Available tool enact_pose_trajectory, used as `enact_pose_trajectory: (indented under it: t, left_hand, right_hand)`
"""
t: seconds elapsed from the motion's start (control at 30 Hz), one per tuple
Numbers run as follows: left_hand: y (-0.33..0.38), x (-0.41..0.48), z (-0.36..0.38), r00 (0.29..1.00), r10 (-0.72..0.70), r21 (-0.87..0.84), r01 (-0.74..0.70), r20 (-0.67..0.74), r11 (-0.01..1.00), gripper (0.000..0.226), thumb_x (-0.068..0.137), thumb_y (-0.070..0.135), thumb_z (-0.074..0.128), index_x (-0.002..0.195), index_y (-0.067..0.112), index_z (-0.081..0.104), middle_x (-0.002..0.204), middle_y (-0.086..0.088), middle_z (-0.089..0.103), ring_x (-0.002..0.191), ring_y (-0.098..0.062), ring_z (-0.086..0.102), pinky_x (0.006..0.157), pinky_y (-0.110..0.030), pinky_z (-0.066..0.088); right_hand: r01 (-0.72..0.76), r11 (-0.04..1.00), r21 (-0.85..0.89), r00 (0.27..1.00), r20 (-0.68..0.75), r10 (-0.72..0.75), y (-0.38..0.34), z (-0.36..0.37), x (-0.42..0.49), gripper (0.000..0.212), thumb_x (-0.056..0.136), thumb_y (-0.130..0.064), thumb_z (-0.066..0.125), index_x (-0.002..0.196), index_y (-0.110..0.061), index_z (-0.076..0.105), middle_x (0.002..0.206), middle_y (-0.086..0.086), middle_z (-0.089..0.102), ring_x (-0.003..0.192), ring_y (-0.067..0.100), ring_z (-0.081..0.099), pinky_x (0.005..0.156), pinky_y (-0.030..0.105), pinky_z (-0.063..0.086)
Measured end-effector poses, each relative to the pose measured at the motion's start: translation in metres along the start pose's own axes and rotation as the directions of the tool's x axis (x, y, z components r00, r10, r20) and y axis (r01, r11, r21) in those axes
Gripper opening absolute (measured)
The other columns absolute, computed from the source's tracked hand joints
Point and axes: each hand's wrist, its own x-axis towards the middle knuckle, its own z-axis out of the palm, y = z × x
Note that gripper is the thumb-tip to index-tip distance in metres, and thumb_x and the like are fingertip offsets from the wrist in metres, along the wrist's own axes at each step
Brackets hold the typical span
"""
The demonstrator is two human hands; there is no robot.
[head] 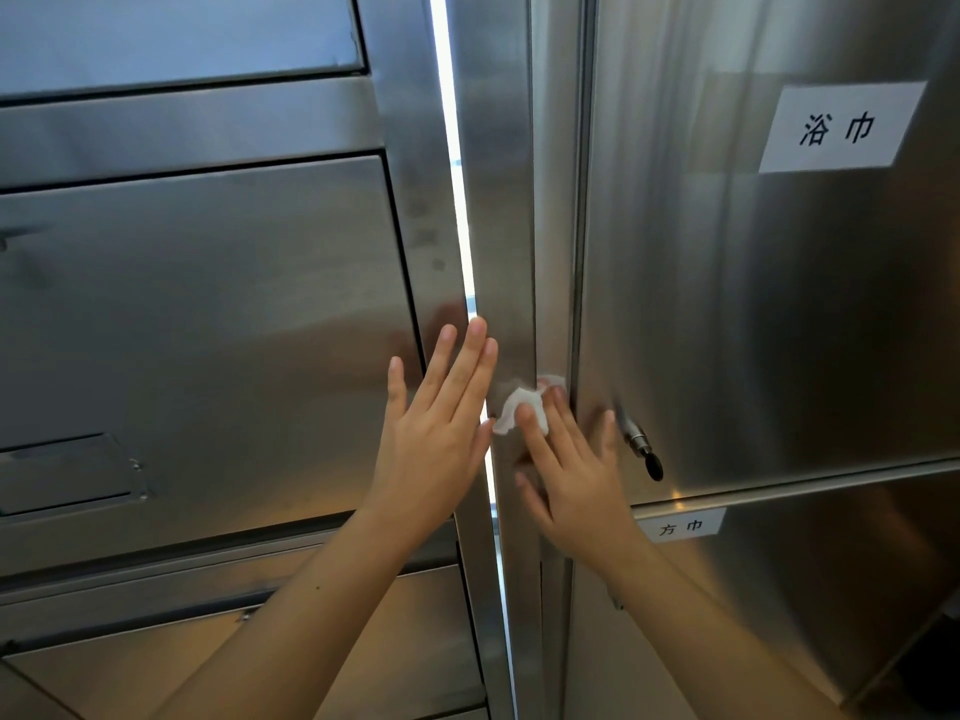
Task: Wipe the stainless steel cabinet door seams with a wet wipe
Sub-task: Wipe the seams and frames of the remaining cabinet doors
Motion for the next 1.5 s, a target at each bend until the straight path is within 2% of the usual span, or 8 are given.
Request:
enact_pose_trajectory:
  t: [0.27, 0.37, 0.47, 0.67, 0.83, 1.2, 1.33, 1.5]
  left_hand:
    - [0.004, -0.006, 0.0, 0.999, -0.017, -0.031, 0.018, 0.046, 0.999, 0.077, 0.077, 0.016, 0.071, 0.14, 0.004, 0.028, 0.147, -0.011, 0.021, 0.134, -0.033, 0.024, 0.099, -0.063, 0.013]
    - [0.007, -0.007, 0.0, 0.998, -0.034, -0.057, 0.037, 0.061, 0.998, 0.075, 0.078, 0.012, 0.07, 0.14, 0.004, 0.028, 0.147, -0.011, 0.021, 0.134, -0.033, 0.024, 0.099, -0.063, 0.013]
    - [0.01, -0.007, -0.002, 0.996, -0.051, -0.064, 0.056, 0.074, 0.996, 0.073, 0.079, 0.011, 0.067, 0.14, 0.005, 0.027, 0.148, -0.01, 0.02, 0.135, -0.031, 0.023, 0.1, -0.062, 0.013]
    - [0.014, -0.011, -0.007, 0.99, -0.069, -0.035, 0.074, 0.126, 0.997, 0.07, 0.081, 0.014, 0.064, 0.14, 0.007, 0.028, 0.148, -0.009, 0.021, 0.135, -0.03, 0.024, 0.1, -0.062, 0.013]
    - [0.023, -0.026, -0.013, 0.97, -0.11, -0.011, 0.115, 0.217, 0.993, 0.055, 0.087, 0.025, 0.036, 0.14, 0.008, 0.032, 0.148, -0.009, 0.028, 0.135, -0.029, 0.025, 0.099, -0.062, 0.014]
    - [0.048, -0.07, -0.022, 0.922, -0.274, -0.016, 0.289, 0.272, 0.957, 0.051, 0.086, 0.023, 0.038, 0.134, 0.009, 0.043, 0.145, -0.009, 0.035, 0.135, -0.027, 0.028, 0.1, -0.061, 0.017]
    - [0.048, -0.087, -0.026, 0.891, -0.352, 0.021, 0.361, 0.286, 0.932, 0.047, 0.086, 0.022, 0.037, 0.13, 0.006, 0.048, 0.14, -0.012, 0.043, 0.13, -0.031, 0.037, 0.099, -0.063, 0.025]
    - [0.046, -0.102, -0.034, 0.866, -0.413, 0.074, 0.41, 0.284, 0.909, 0.043, 0.085, 0.021, 0.039, 0.119, 0.004, 0.06, 0.129, -0.013, 0.055, 0.121, -0.03, 0.05, 0.094, -0.06, 0.035]
  right_hand:
    - [-0.006, 1.0, -0.024, 0.951, 0.31, 0.013, -0.003, 0.023, -0.074, 0.064, 0.086, -0.038, 0.04, 0.144, -0.016, 0.024, 0.147, 0.015, 0.03, 0.135, 0.028, 0.033, 0.102, 0.062, 0.022]
    - [0.002, 1.0, -0.026, 0.925, 0.381, 0.008, -0.004, 0.025, -0.088, 0.065, 0.084, -0.039, 0.042, 0.144, -0.018, 0.027, 0.147, 0.016, 0.031, 0.137, 0.028, 0.031, 0.109, 0.058, 0.015]
    - [0.009, 1.0, -0.012, 0.914, 0.406, -0.004, -0.004, 0.024, -0.094, 0.065, 0.082, -0.037, 0.043, 0.142, -0.018, 0.03, 0.146, 0.018, 0.034, 0.134, 0.031, 0.034, 0.103, 0.059, 0.025]
    - [0.025, 0.999, 0.039, 0.931, 0.362, -0.038, -0.003, 0.021, -0.096, 0.062, 0.081, -0.031, 0.043, 0.139, -0.015, 0.034, 0.14, 0.02, 0.042, 0.131, 0.035, 0.039, 0.098, 0.058, 0.033]
    - [0.042, 0.994, 0.103, 0.951, 0.3, -0.072, 0.0, 0.017, -0.095, 0.055, 0.08, -0.028, 0.045, 0.132, -0.009, 0.05, 0.135, 0.02, 0.049, 0.126, 0.034, 0.045, 0.09, 0.058, 0.041]
    - [0.093, 0.972, 0.215, 0.988, 0.101, -0.117, 0.004, -0.003, -0.076, 0.042, 0.084, -0.025, 0.042, 0.101, 0.0, 0.071, 0.104, 0.016, 0.069, 0.096, 0.03, 0.067, 0.079, 0.056, 0.049]
    - [0.085, 0.954, 0.286, 0.992, 0.07, -0.109, -0.004, -0.009, -0.065, 0.056, 0.099, -0.031, 0.023, 0.104, 0.001, 0.069, 0.102, 0.017, 0.069, 0.093, 0.029, 0.067, 0.082, 0.054, 0.05]
    - [0.098, 0.924, 0.369, 0.986, 0.087, -0.14, -0.024, -0.013, -0.052, 0.051, 0.098, -0.031, 0.027, 0.109, -0.001, 0.067, 0.105, 0.015, 0.067, 0.098, 0.027, 0.065, 0.087, 0.051, 0.048]
